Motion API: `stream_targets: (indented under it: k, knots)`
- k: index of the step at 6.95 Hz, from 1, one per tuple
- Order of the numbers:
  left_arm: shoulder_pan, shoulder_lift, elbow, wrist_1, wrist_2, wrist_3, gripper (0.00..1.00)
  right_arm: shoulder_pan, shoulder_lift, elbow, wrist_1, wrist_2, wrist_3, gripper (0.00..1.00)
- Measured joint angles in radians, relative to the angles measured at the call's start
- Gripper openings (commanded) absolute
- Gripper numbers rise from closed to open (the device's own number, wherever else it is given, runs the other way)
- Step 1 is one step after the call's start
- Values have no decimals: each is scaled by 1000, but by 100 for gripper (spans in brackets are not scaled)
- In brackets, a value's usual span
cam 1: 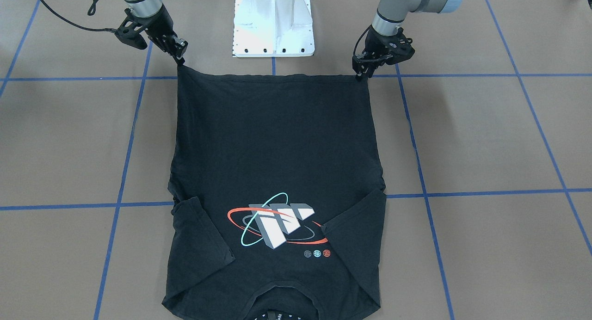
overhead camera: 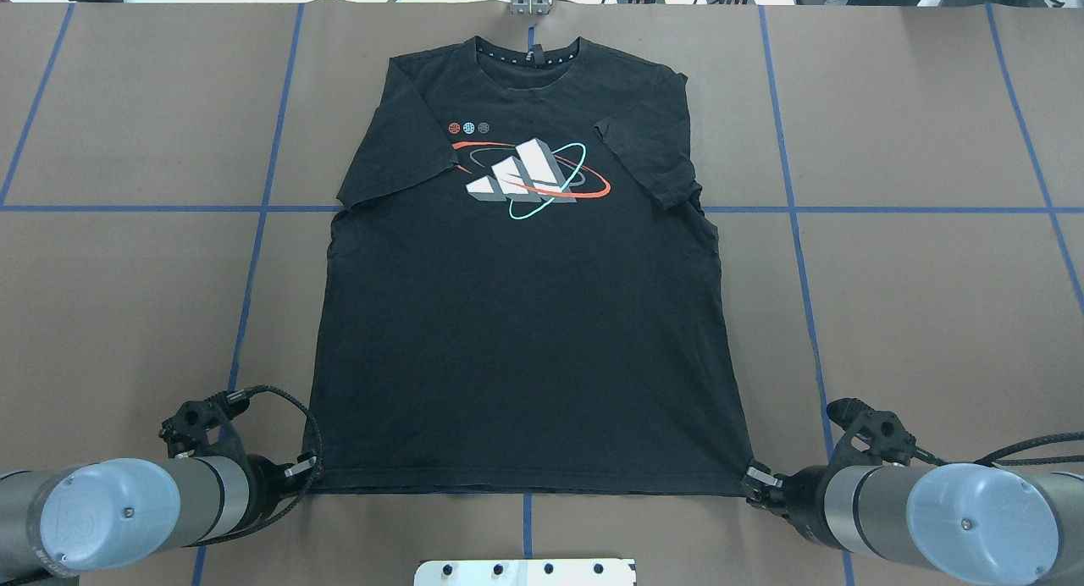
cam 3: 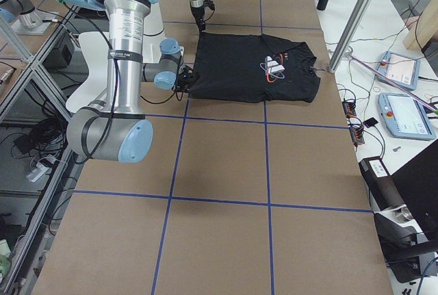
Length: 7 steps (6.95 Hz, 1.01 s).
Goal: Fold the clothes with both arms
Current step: 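Move the left gripper to the other hem corner and grasp it, then lift both hem corners and carry them toward the collar with both grippers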
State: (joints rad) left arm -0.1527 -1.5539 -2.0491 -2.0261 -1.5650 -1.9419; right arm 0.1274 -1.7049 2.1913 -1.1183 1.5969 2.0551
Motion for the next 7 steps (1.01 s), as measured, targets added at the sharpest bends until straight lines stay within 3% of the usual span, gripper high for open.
stream_targets:
  k: [4,7]
  knots:
    - [1,5,-65,63,-38,-24,0,1,2,3,0,0,8,0]
    - [7,32,-185,125,-121,-20,0,-31,-19,51,0,35,17,0]
